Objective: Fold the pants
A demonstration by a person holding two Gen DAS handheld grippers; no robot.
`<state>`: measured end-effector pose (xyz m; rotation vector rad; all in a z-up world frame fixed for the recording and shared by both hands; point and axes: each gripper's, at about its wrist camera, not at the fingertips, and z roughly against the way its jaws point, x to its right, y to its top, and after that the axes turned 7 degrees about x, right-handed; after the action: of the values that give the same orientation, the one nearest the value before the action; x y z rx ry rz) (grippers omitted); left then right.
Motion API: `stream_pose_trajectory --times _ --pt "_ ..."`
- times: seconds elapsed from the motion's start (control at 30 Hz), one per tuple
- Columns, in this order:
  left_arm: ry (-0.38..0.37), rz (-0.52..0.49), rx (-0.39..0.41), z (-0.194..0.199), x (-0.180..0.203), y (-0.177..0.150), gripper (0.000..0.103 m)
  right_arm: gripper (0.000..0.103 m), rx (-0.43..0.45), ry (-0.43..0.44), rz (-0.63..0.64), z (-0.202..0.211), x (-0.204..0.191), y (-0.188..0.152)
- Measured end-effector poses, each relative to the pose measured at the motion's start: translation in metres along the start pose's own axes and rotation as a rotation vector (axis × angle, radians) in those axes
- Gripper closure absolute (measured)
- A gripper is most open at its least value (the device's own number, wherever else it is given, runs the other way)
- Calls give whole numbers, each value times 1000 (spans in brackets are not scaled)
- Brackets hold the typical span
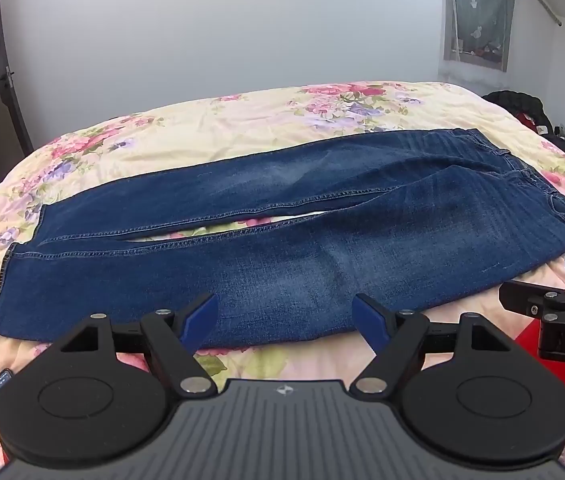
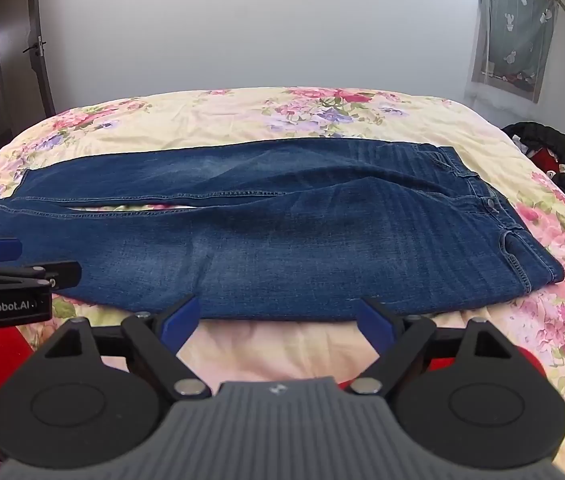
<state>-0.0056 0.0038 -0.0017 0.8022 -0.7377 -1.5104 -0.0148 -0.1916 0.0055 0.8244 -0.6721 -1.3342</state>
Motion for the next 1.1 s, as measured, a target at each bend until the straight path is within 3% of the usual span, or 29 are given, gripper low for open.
stream_pose_trajectory --times 1.1 --pt "4 5 -4 -1 0 3 14 21 2 7 9 3 -5 1"
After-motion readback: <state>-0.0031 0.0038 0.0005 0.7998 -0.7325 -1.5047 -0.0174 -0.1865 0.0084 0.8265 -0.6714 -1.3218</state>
